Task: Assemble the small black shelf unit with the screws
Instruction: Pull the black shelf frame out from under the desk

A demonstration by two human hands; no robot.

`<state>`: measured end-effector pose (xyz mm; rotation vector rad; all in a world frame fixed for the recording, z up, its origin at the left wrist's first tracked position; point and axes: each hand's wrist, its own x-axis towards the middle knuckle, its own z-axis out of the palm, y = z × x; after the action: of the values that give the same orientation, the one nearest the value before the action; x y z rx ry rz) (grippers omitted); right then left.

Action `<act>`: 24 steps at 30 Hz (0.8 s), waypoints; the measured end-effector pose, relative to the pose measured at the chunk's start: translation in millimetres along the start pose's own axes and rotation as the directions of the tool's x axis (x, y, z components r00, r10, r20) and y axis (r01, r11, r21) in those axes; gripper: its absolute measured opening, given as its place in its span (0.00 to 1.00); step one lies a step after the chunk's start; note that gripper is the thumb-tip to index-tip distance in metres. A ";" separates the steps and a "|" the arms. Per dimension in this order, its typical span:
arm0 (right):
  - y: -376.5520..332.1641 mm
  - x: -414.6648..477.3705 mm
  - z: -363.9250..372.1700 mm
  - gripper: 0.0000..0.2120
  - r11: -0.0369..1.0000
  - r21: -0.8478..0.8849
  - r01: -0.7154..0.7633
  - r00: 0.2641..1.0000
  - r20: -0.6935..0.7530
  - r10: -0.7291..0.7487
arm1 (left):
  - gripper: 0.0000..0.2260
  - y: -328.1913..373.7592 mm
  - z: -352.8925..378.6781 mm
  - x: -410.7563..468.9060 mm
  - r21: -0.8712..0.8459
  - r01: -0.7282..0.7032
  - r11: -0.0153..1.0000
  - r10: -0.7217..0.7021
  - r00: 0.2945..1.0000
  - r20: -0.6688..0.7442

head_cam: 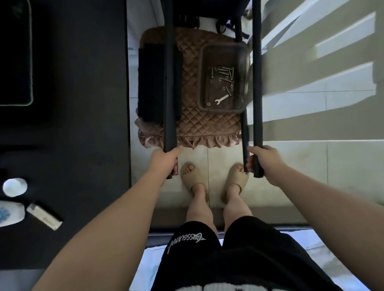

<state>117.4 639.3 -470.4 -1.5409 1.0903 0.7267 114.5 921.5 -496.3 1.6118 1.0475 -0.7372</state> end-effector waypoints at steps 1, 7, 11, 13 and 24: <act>-5.1 -6.2 -0.4 0.07 1.000 0.010 0.005 1.000 0.006 -0.005 | 0.15 4.6 -0.1 -4.7 -0.013 -0.013 1.000 0.013 1.000 -0.011; -33.0 -37.9 -6.2 0.10 0.996 0.053 0.076 0.997 -0.023 -0.075 | 0.13 36.8 -1.0 -32.6 -0.071 -0.093 0.993 0.088 0.993 -0.082; -37.8 -62.7 -3.8 0.08 0.989 0.019 0.146 0.986 -0.083 -0.144 | 0.11 42.6 -0.6 -58.7 -0.049 -0.129 0.991 0.122 0.985 -0.122; -35.8 -75.6 -2.1 0.08 0.985 0.032 0.170 0.982 -0.088 -0.166 | 0.10 41.2 -0.8 -74.0 -0.059 -0.131 0.990 0.123 0.985 -0.121; -17.9 -158.6 -27.4 0.10 0.931 -0.011 0.365 0.927 -0.092 -0.365 | 0.11 23.0 -15.1 -182.4 -0.163 -0.238 0.958 0.216 0.966 -0.142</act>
<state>68.3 655.5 -317.0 -1.7243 0.8344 0.3981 56.0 884.9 -325.2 1.6031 0.9660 -0.3824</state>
